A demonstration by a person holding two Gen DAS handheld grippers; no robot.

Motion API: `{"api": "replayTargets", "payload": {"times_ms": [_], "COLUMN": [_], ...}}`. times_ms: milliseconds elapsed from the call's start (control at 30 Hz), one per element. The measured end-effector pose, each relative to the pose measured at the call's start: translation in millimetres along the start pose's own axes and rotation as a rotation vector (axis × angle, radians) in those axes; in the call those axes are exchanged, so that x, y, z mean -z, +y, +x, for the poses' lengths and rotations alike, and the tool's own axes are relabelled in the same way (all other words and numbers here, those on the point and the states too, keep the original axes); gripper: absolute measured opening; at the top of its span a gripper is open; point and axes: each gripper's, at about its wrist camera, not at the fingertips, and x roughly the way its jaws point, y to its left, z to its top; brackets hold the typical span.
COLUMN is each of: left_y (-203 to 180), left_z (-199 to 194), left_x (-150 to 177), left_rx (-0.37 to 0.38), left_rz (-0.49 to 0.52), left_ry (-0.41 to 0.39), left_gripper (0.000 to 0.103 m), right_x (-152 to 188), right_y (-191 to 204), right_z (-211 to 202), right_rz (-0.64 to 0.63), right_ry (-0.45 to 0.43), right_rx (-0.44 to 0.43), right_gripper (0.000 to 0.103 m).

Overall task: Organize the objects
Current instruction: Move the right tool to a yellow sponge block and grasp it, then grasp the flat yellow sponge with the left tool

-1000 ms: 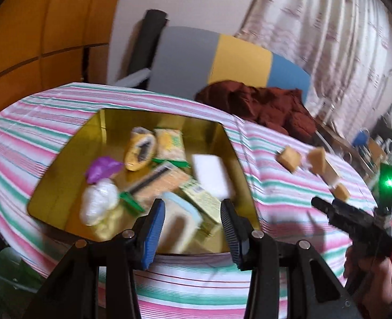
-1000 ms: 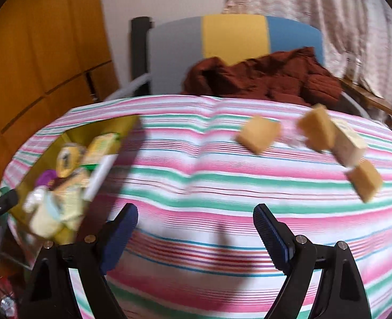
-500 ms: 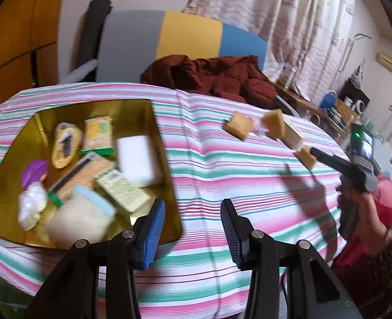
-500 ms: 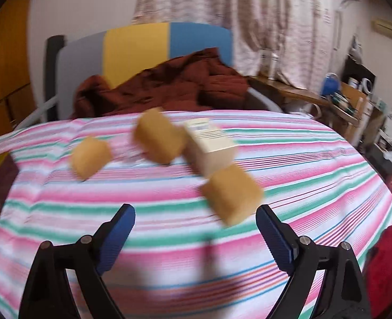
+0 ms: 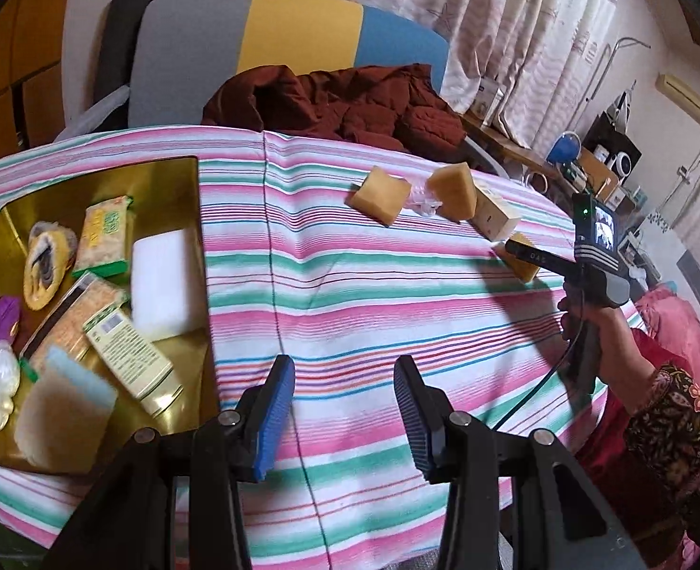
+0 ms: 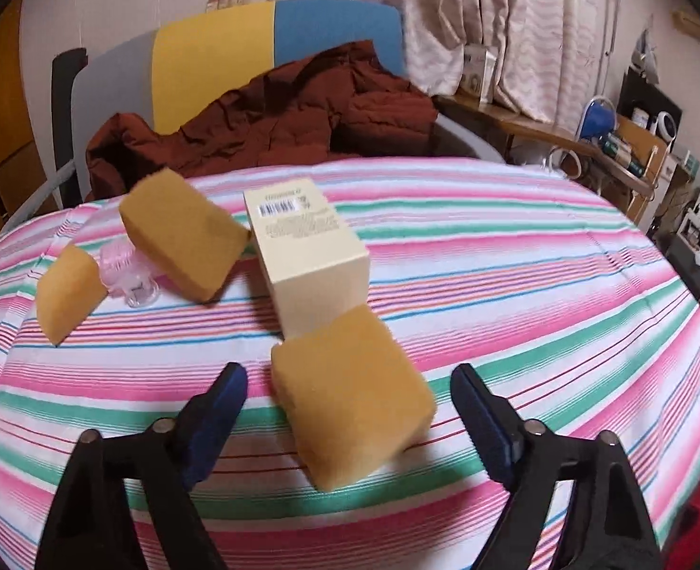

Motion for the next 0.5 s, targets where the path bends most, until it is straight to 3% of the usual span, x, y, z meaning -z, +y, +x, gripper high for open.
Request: {"api": "replayTargets", "payload": {"times_ms": [67, 167, 367, 433, 500], "left_y": [-3, -10, -32, -40, -45], "left_z": [6, 20, 55, 71, 86], "left_x": [-5, -15, -47, -64, -77], "left_rx": [-0.002, 0.001, 0.027, 0.031, 0.024], "left_rz": [0.003, 0.005, 0.066, 0.101, 0.128], "left_ry": [0.009, 0.032, 0.054, 0.052, 0.052], "left_gripper": [0.044, 0.044, 0.047, 0.057, 0.082], "right_x": [1, 4, 11, 13, 14], "right_y": [-1, -2, 1, 1, 1], "right_z": [2, 0, -5, -7, -7], "right_rz": [0.008, 0.008, 0.017, 0.022, 0.026], "right_ry": [0.006, -0.004, -0.018, -0.027, -0.032], "right_rx": [-0.002, 0.0, 0.027, 0.028, 0.029], "right_gripper": [0.069, 0.064, 0.06, 0.06, 0.06]}}
